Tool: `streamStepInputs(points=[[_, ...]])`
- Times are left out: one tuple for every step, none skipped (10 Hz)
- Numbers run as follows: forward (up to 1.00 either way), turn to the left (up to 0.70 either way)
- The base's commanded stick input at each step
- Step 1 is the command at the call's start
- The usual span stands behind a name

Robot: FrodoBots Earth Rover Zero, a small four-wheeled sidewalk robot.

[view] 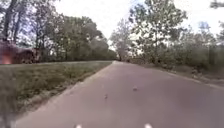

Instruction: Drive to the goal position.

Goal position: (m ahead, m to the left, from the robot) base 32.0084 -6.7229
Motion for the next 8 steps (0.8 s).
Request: streamStepInputs(points=[[1.00,0.00],[1.00,0.00],[1.00,0.00],[1.00,0.00],[1.00,0.00],[1.00,0.00],[1.00,0.00],[1.00,0.00]])
